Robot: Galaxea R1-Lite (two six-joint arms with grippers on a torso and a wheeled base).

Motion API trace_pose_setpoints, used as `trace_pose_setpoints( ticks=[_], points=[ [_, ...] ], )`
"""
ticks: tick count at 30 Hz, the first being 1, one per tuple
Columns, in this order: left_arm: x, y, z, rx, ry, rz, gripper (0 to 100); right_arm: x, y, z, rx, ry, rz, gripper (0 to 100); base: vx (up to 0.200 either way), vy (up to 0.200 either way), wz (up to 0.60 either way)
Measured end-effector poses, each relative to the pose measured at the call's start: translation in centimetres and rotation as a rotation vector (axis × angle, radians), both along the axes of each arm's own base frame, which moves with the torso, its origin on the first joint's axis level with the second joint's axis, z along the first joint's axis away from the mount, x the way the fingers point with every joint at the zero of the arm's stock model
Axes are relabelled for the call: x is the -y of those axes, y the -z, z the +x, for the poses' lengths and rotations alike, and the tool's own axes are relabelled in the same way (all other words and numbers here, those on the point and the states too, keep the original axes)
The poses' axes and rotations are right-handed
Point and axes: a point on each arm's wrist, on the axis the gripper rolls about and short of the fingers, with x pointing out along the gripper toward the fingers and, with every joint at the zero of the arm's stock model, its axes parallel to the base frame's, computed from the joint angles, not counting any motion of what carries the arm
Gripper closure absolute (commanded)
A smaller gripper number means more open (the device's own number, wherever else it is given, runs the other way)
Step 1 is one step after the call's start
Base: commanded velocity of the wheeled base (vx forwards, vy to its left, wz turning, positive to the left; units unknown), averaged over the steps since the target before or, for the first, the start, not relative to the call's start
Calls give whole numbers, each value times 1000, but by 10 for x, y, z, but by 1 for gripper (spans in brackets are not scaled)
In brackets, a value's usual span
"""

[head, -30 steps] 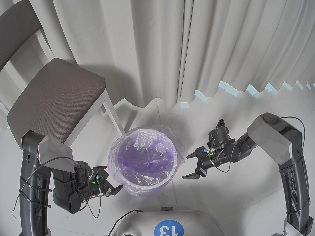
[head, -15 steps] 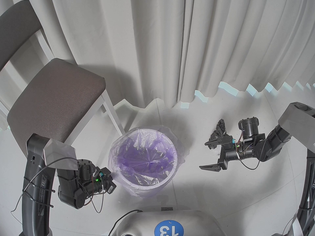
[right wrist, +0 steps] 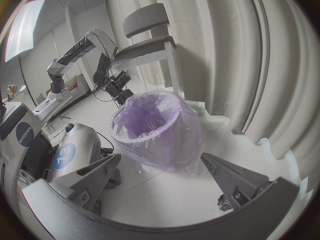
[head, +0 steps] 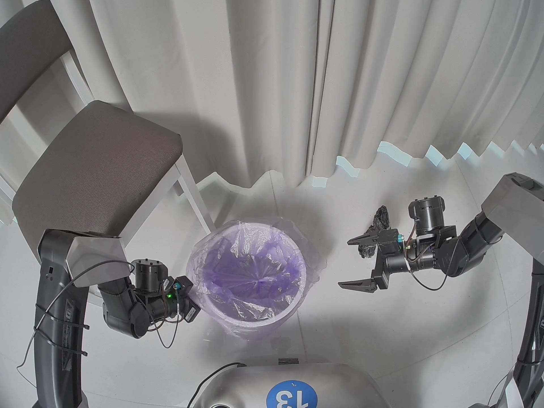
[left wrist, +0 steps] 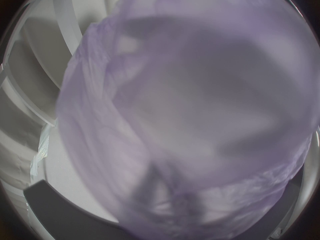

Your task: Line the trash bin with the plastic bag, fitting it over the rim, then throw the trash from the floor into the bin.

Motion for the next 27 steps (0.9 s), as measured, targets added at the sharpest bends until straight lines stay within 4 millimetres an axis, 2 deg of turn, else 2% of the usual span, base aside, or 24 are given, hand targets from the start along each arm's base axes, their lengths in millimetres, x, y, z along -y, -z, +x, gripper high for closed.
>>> trace_pose_setpoints(
  ticks=[8,14,15,27],
  points=[
    [6,-2,-10,10,138,-40,0,-1,5,-8,-23,-9,-5,0,0,0,0],
    [12,-3,-3,15,167,-54,0,-1,5,-9,-24,-11,-5,0,0,0,0],
    [13,-3,-1,16,170,-56,100,-1,5,-9,-25,-11,-5,0,0,0,0],
    [14,-6,16,63,166,-65,100,-2,4,-7,-10,-11,-1,0,0,0,0]
  ],
)
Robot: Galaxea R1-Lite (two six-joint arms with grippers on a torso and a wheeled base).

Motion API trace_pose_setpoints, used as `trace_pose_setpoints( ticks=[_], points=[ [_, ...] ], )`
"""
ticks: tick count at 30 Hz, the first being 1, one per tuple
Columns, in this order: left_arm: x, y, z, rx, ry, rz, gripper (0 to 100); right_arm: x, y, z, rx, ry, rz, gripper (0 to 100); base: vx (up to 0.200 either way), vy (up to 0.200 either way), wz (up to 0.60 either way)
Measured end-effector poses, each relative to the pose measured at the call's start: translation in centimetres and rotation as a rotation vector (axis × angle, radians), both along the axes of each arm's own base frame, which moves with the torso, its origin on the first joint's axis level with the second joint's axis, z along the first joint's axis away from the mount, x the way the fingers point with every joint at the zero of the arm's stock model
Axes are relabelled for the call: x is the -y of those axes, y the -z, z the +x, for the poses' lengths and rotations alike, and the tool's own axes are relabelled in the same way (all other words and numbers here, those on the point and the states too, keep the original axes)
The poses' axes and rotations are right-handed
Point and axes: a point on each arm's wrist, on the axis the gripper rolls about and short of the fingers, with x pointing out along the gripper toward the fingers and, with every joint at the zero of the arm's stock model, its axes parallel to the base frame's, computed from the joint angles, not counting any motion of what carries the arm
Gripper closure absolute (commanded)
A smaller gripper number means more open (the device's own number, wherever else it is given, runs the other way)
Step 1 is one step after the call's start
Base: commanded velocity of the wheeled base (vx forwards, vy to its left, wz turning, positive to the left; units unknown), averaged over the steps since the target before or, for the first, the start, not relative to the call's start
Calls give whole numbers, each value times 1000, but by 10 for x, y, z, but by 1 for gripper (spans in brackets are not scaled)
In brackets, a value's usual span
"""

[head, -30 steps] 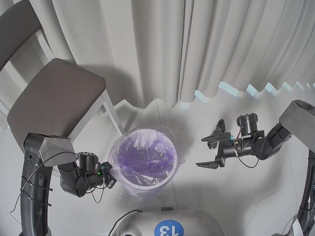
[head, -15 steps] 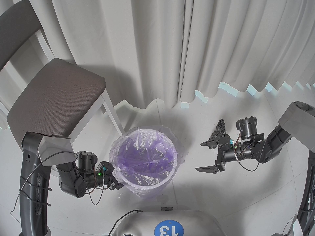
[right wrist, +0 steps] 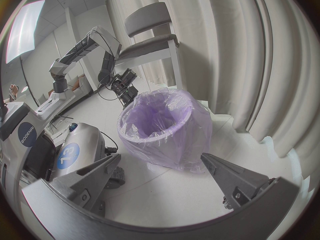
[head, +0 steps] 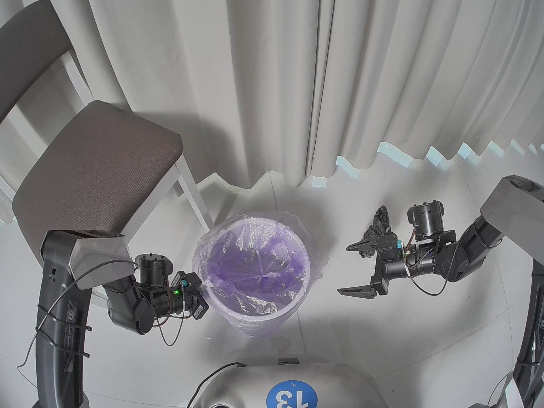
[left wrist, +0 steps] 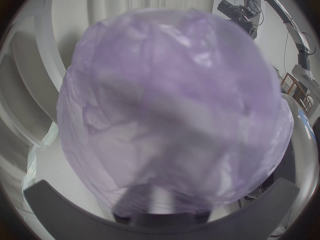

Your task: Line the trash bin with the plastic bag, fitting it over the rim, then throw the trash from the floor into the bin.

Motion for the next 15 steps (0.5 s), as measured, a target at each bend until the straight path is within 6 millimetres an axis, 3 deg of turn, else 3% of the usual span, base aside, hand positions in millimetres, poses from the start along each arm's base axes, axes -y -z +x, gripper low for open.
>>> trace_pose_setpoints(
  ticks=[15],
  points=[
    [-5,-6,39,-33,-24,13,100,-11,-11,6,43,-23,14,0,0,0,0]
  ],
)
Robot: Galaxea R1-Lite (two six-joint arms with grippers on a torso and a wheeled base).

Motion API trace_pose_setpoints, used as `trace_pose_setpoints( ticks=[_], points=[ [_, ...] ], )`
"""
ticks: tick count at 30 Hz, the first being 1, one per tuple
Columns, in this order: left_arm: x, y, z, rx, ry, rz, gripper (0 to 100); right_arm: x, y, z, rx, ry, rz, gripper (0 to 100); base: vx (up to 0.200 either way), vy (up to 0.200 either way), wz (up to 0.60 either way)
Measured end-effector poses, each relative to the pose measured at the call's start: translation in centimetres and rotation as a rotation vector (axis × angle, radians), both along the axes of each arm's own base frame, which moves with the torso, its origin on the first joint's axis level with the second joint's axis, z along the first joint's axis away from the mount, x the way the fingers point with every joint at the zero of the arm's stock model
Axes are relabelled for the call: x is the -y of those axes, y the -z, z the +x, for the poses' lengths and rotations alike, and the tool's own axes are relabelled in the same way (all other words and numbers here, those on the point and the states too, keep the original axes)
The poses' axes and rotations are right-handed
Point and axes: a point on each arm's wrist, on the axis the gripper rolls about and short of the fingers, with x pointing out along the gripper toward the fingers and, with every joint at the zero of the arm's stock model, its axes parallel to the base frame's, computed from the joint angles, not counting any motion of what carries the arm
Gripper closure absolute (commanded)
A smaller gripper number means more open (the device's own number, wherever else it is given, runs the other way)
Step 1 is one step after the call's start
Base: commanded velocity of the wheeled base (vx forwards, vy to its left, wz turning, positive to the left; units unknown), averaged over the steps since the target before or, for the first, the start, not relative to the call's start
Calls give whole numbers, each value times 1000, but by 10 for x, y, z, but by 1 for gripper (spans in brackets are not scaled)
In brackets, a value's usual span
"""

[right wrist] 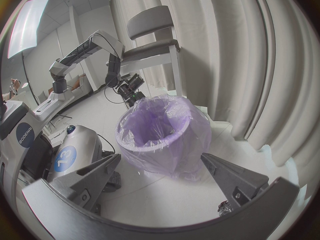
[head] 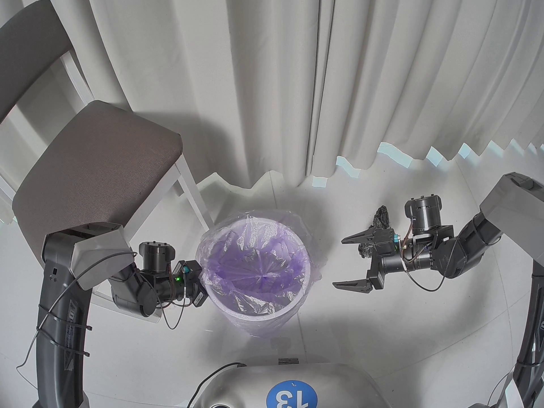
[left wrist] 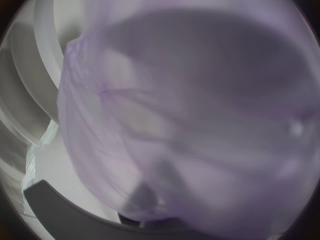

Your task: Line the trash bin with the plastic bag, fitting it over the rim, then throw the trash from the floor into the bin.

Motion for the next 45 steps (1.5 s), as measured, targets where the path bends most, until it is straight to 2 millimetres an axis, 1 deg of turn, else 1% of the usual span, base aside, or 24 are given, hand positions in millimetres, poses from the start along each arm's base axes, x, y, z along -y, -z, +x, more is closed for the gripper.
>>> trace_pose_setpoints(
  ticks=[5,8,9,13,16,18,26,34,39,45],
  points=[
    [-10,-3,15,-12,-18,14,100,-9,-4,3,-4,-7,16,0,0,0,0],
    [-18,-6,20,14,-24,29,100,-12,-5,3,-2,-11,20,0,0,0,0],
    [-20,-5,20,20,-24,35,0,-12,-5,3,-3,-12,20,0,0,0,0],
    [-27,-3,12,22,-15,50,0,-14,-5,3,-4,-15,21,0,0,0,0],
    [-31,2,-2,14,-3,54,0,-14,-4,1,-9,-17,20,0,0,0,0],
    [-32,1,-7,39,6,52,0,-14,-2,0,-15,-17,18,0,0,0,0],
    [-32,3,-16,38,19,46,0,-11,-4,-8,-26,-17,13,0,0,0,0],
    [-26,3,-23,85,39,42,0,-9,-6,-11,-22,-17,13,0,0,0,0],
    [-20,3,-38,164,63,46,0,-8,-7,-15,-17,-17,14,0,0,0,0],
    [-17,5,-61,209,92,64,0,-6,-8,-19,4,-14,19,0,0,0,0]
  ],
)
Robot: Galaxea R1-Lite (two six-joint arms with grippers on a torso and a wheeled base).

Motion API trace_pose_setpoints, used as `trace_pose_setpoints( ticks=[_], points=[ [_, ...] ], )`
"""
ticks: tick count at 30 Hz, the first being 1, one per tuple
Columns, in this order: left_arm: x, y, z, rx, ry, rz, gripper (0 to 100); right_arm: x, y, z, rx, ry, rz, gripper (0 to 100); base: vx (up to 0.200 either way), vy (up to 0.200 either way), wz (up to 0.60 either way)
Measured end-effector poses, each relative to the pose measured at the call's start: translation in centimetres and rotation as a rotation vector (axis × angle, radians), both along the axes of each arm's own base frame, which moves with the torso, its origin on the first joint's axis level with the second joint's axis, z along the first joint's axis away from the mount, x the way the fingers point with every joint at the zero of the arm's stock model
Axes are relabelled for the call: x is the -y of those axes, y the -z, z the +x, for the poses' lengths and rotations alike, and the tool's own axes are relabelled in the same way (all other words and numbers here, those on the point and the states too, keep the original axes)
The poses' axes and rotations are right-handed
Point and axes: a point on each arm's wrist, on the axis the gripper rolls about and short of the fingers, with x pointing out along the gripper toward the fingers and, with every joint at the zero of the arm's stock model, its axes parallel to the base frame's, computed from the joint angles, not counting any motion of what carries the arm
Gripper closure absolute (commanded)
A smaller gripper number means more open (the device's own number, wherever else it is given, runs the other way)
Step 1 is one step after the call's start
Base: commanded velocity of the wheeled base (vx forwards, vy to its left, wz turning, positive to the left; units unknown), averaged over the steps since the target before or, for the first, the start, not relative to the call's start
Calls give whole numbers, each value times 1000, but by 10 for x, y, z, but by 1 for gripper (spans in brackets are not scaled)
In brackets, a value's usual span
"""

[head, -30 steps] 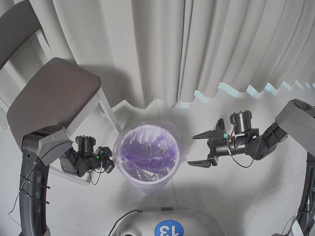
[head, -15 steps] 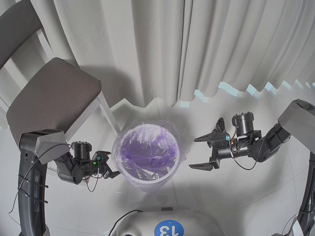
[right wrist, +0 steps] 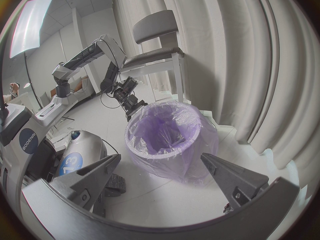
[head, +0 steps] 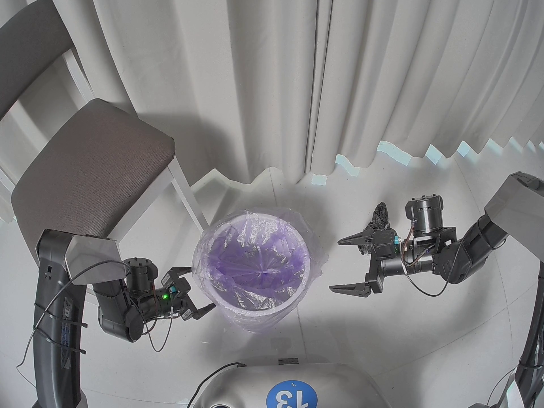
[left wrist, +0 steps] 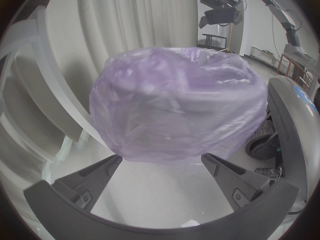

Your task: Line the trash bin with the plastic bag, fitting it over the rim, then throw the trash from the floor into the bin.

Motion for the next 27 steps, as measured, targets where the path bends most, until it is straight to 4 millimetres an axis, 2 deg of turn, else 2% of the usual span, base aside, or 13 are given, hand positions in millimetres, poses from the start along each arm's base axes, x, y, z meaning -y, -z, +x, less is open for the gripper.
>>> trace_pose_setpoints(
  ticks=[9,13,18,19,27],
  points=[
    [9,0,-19,21,44,17,0,1,1,-6,20,-1,6,0,0,0,0],
    [13,-1,-18,26,52,17,0,2,1,-8,24,-1,8,0,0,0,0],
    [14,1,-6,44,50,12,0,3,0,-9,25,0,8,0,0,0,0],
    [13,2,-3,47,48,11,100,3,0,-10,25,0,8,0,0,0,0],
    [9,6,10,54,30,7,100,4,-1,-10,27,2,9,0,0,0,0]
  ],
)
